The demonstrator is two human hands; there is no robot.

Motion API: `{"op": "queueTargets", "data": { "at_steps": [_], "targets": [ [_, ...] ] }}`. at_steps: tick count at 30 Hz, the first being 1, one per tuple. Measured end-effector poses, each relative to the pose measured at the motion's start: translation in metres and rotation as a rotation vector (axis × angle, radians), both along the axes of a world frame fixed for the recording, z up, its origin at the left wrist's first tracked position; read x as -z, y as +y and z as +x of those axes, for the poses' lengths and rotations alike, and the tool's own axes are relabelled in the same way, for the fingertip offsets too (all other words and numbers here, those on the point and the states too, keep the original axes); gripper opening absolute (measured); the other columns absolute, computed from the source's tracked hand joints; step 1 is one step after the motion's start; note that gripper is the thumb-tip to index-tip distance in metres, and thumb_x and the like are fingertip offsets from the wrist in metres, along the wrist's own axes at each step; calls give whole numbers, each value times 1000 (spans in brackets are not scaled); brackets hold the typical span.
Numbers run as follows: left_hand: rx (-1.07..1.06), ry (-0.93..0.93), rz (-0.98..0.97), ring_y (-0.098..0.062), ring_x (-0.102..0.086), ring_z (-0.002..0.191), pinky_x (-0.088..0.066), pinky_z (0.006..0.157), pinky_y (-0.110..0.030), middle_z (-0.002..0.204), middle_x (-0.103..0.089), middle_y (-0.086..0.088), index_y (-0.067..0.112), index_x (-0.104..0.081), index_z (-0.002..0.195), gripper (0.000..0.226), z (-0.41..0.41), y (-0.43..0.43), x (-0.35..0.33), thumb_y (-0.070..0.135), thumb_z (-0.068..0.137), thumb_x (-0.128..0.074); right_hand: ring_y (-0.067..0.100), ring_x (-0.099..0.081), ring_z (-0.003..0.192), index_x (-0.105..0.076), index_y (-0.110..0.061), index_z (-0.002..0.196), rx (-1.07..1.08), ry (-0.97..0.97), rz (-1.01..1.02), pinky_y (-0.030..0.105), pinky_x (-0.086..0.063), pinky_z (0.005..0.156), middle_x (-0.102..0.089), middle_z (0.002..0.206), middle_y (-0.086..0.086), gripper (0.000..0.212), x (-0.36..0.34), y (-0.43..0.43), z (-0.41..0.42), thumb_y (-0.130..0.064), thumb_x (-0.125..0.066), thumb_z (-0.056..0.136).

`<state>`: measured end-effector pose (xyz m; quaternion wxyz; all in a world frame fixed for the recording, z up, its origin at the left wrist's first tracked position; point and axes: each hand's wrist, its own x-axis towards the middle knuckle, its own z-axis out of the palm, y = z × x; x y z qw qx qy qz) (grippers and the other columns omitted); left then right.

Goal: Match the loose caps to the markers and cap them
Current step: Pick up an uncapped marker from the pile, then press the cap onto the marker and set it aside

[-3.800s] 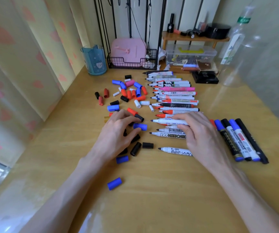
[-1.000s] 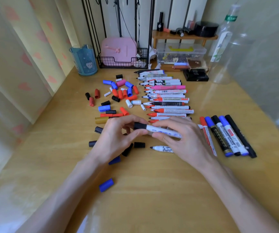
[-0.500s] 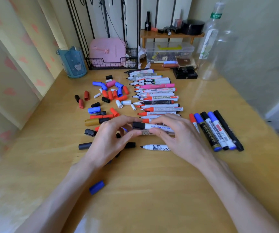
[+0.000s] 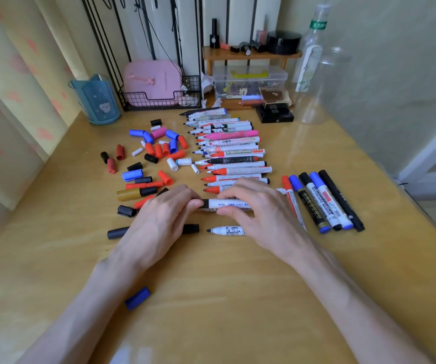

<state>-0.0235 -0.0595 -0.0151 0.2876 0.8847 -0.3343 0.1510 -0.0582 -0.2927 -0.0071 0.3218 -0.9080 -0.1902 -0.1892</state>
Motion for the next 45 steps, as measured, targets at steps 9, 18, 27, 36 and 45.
{"op": "queueTargets", "data": {
  "at_steps": [9,18,27,36,45],
  "targets": [
    [3,35,-37,-11,-59,80,-50,67,-34,93,-58,13,20,-67,109,36,1,2,-4,46,109,-42,13,-62,98,-76,-18,103,37,-56,-30,31,-47,86,-70,99,-9,19,-6,2,0,-34,-73,94],
    [-139,31,-243,-6,-60,83,-49,74,-24,102,-62,9,16,-71,109,14,14,31,-12,21,95,-73,12,-65,87,-76,-16,102,129,33,28,39,-52,79,-73,96,-9,12,-7,-29,7,-21,-65,101],
    [-116,269,-364,-15,-72,91,-57,80,-46,109,-75,10,20,-76,117,21,11,21,-7,15,96,-74,13,-65,105,-74,-19,117,106,37,-12,25,-49,90,-69,110,-9,19,-8,-22,6,-24,-68,99],
    [-54,367,-381,-18,-74,91,-56,82,-57,105,-77,13,29,-78,113,21,8,20,-7,22,93,-77,16,-62,104,-75,-19,121,48,-50,-51,25,-46,90,-66,107,-5,23,-8,-6,1,-15,-68,99],
    [-6,365,-310,-5,-61,69,-49,65,-27,86,-71,27,32,-77,112,21,7,15,-6,24,92,-78,18,-62,102,-75,-17,122,-18,-87,-48,37,-50,88,-66,104,-4,23,0,-1,3,-17,-69,100]
  ]
}}
